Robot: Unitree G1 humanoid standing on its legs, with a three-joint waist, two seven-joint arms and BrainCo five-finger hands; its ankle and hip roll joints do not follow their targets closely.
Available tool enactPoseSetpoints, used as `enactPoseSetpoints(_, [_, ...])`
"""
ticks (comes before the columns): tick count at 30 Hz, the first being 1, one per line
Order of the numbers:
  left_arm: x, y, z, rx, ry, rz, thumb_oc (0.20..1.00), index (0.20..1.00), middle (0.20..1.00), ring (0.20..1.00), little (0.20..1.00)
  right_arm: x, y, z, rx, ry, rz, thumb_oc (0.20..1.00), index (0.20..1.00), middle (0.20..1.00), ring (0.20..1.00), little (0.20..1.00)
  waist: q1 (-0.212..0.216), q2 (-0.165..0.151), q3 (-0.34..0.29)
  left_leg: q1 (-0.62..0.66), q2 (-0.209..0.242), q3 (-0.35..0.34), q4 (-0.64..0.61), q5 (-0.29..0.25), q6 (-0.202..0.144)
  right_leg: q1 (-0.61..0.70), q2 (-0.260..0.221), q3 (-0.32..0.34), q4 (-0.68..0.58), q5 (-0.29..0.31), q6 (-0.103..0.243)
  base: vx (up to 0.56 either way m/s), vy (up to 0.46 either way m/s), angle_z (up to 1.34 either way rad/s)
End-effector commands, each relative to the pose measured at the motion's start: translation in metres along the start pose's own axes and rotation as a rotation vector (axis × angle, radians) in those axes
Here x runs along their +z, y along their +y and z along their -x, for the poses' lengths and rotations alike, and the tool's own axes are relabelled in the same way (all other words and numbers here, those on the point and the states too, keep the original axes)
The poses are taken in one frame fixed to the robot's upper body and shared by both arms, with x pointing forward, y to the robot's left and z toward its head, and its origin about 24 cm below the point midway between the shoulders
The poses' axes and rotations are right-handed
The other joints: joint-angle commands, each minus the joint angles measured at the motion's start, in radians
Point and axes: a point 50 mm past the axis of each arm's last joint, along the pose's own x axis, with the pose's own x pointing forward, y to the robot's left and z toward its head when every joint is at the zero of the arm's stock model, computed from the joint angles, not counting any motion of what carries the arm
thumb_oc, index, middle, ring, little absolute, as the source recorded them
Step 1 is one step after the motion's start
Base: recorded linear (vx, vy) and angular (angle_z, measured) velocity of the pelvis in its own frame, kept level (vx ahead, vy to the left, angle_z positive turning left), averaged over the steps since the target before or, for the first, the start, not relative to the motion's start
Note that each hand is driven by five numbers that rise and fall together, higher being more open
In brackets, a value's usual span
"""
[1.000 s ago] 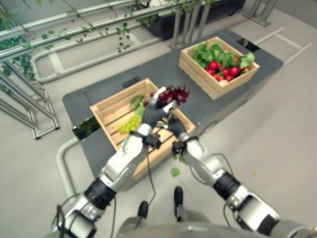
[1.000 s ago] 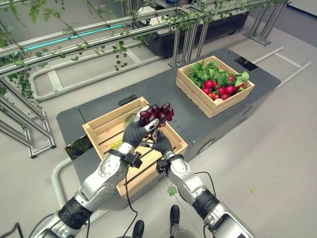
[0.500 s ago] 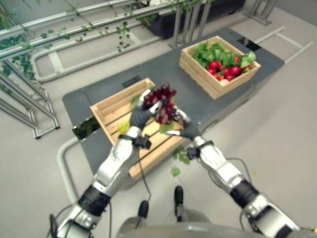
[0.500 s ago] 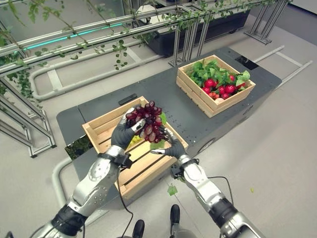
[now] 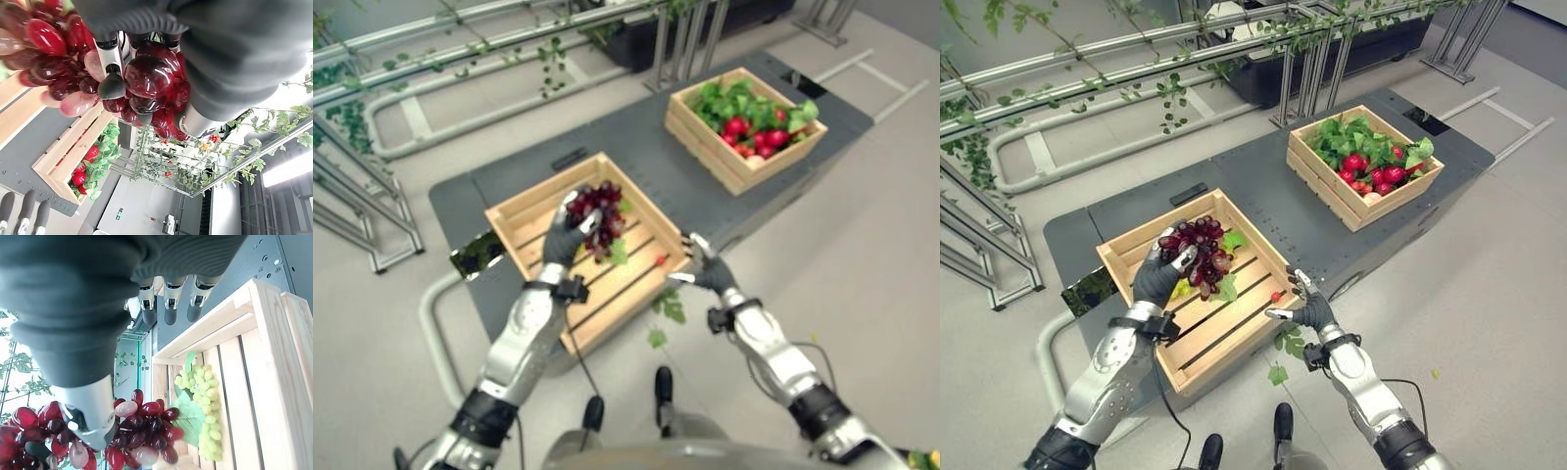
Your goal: Pick up the fruits from the basket on one side to the basket on the other side
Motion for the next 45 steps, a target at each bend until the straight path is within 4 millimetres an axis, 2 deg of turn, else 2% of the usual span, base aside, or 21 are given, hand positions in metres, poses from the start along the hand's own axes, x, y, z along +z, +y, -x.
enactPoseSetpoints(1, [0.040,-0.022,-0.011,-0.115,-0.225,0.026,0.200,0.200,0.200,0.200,0.200,0.045,0.005,-0.011,0.028,-0.213,-0.007,1.000,1.000,1.000,1.000,1.000,-0.019,-0.004,-0.021,0.001,-0.051,-0.034,-0.001,-0.093,0.035,0.074,0.000,0.014,0.005,-0.146,0.086,0.00,0.000,0.00])
enactPoseSetpoints(9, [0.037,-0.033,-0.014,-0.161,-0.210,0.038,0.200,0.200,0.200,0.200,0.200,0.050,0.013,-0.020,0.048,-0.230,-0.023,1.000,1.000,1.000,1.000,1.000,-0.018,0.000,-0.023,0.005,-0.051,-0.035,-0.001,-0.095,0.036,0.079,0.000,0.015,0.005,-0.149,0.085,0.00,0.000,0.00])
enactPoseSetpoints(19, [0.035,-0.055,-0.021,-0.239,-0.201,0.064,0.200,0.200,0.200,0.200,0.200,0.087,0.039,-0.043,0.121,-0.339,-0.029,1.000,1.000,1.000,1.000,1.000,-0.006,0.003,-0.026,0.002,-0.050,-0.036,-0.001,-0.093,0.036,0.075,0.001,0.017,0.005,-0.148,0.083,0.00,0.000,0.00])
enactPoseSetpoints(26, [0.031,-0.069,-0.022,-0.304,-0.179,0.076,0.200,0.200,0.200,0.200,0.200,0.100,0.054,-0.053,0.160,-0.365,-0.063,1.000,1.000,1.000,1.000,1.000,0.000,-0.002,-0.026,-0.001,-0.050,-0.040,-0.001,-0.090,0.036,0.072,0.001,0.017,0.005,-0.144,0.083,0.00,0.000,0.00])
enactPoseSetpoints(35, [0.031,-0.081,-0.023,-0.350,-0.174,0.092,0.200,0.200,0.200,0.200,0.200,0.108,0.068,-0.057,0.196,-0.379,-0.096,1.000,1.000,1.000,1.000,1.000,0.005,-0.004,-0.023,-0.005,-0.049,-0.040,-0.001,-0.089,0.037,0.069,0.000,0.017,0.005,-0.140,0.083,0.00,0.000,0.00])
enactPoseSetpoints(45, [0.034,-0.095,-0.025,-0.406,-0.181,0.109,0.200,0.200,0.200,0.200,0.200,0.106,0.078,-0.063,0.214,-0.346,-0.144,1.000,1.000,1.000,1.000,1.000,0.008,-0.003,-0.023,-0.010,-0.052,-0.038,-0.001,-0.086,0.038,0.064,-0.002,0.017,0.005,-0.136,0.083,0.00,0.000,0.00])
